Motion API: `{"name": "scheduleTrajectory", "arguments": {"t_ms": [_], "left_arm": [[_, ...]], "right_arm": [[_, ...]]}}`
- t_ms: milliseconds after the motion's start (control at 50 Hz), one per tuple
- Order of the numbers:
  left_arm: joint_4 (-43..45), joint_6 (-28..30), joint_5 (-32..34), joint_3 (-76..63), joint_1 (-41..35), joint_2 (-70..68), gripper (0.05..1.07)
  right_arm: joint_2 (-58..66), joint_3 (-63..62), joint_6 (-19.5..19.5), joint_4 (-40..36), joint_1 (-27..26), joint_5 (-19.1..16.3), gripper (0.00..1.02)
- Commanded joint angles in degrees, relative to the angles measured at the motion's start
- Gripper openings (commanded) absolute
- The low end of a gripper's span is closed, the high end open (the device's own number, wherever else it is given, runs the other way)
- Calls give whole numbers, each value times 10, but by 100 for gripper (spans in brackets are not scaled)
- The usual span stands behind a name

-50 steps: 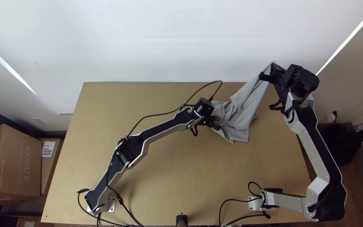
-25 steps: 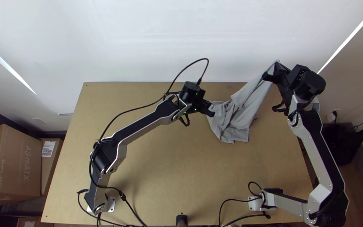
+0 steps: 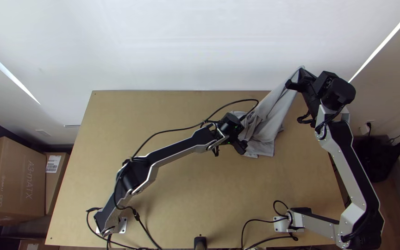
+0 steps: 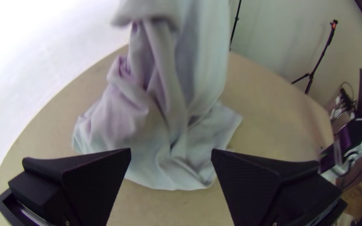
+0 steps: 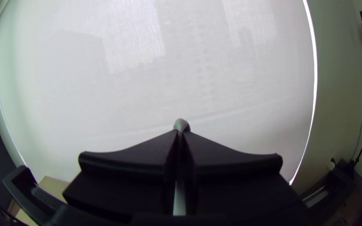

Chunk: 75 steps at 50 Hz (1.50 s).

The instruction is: Fold the t-shirt

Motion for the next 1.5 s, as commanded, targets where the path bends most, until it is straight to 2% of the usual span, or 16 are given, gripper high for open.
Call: {"name": "scheduleTrajectory", "arguments": {"t_ms": [0, 100, 140, 160, 180, 260, 280, 620, 980, 1220, 1340, 1480], "left_arm": [[5, 18, -8, 45, 1, 55, 99], [3, 21, -23, 94, 4, 100, 98], [3, 21, -24, 111, 6, 113, 91], [3, 20, -24, 118, 7, 119, 84], [5, 16, -24, 124, 9, 124, 72], [32, -5, -31, 133, 18, 129, 14], [38, -6, -32, 133, 19, 129, 7], [-11, -56, -33, 116, 89, -1, 8], [-16, -60, -33, -20, 163, -243, 8], [-14, -57, -27, -150, 167, -338, 8], [-20, -60, 1, -243, 161, -353, 8], [-23, -28, 65, -369, 151, -360, 8]], "right_arm": [[-23, -3, 3, 8, 8, 11, 2], [-30, -10, 5, 8, 13, 12, 2], [-33, -11, 5, 7, 13, 12, 2], [-34, -12, 5, 7, 13, 12, 2], [-35, -12, 5, 6, 13, 12, 2], [-40, -13, 4, 1, 15, 12, 2], [-40, -14, 3, 1, 14, 12, 2], [-50, -13, -9, 2, -2, 12, 2], [-118, -10, -11, 3, 4, 11, 2], [-163, -53, -1, -89, 7, 10, 2], [-190, -120, -1, -94, 7, 3, 2], [-215, -179, -2, -97, 10, -1, 2]]}}
